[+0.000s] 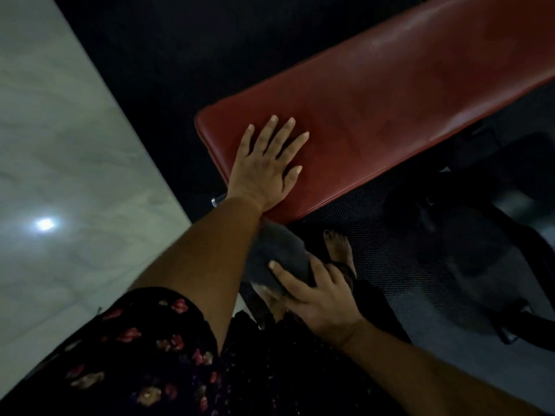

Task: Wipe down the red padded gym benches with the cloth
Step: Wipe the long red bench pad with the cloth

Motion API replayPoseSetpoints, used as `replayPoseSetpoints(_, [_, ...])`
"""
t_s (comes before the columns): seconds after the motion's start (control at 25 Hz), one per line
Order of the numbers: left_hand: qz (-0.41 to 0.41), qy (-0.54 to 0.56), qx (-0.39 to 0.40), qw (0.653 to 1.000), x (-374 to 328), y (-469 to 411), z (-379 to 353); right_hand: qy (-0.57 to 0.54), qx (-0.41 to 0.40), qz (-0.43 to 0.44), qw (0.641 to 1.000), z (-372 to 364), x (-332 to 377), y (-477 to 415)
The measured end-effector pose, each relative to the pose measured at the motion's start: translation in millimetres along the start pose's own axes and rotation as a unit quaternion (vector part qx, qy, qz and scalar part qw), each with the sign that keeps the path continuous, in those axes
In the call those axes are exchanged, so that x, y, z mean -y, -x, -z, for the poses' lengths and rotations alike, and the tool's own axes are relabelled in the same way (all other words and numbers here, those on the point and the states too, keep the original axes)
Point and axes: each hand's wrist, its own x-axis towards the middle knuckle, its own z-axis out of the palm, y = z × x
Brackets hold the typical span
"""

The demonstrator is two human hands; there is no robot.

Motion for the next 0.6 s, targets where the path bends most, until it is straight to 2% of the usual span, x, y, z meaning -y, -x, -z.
replayPoseSetpoints(0.08, [0.006, -0.003, 0.012, 1.0, -1.3, 0.3, 2.1, 0.051, 0.014, 0.155, 0.987, 1.5, -32.1, -14.9])
replayPoseSetpoints(0.2, [0.004, 0.006, 0.018, 1.0, -2.3, -0.2, 3.3, 0.119, 0.05, 0.213, 0.968, 8.3, -70.0, -44.2])
replayPoseSetpoints(0.24, [0.004, 0.004, 0.013, 1.0, -1.5, 0.3, 3.4, 0.149, 0.068, 0.255, 0.953, 12.1, -78.3, -54.0])
replayPoseSetpoints(0.32, [0.004, -0.008, 0.002, 1.0, -1.3, -0.3, 3.2, 0.223, 0.104, 0.374, 0.894, 22.6, -93.8, -71.2])
replayPoseSetpoints(0.44, [0.001, -0.023, -0.008, 1.0, -0.6, -2.4, -3.6, 0.233, 0.161, 0.435, 0.855, 38.3, -108.1, -91.7])
replayPoseSetpoints(0.56, [0.007, -0.007, -0.061, 0.998, -3.3, -1.2, -10.2, 0.25, 0.207, 0.52, 0.79, 47.1, -101.9, -105.7])
replayPoseSetpoints(0.6, [0.008, 0.001, -0.082, 0.997, -5.3, -1.5, -11.0, 0.225, 0.233, 0.525, 0.787, 51.7, -101.1, -109.2])
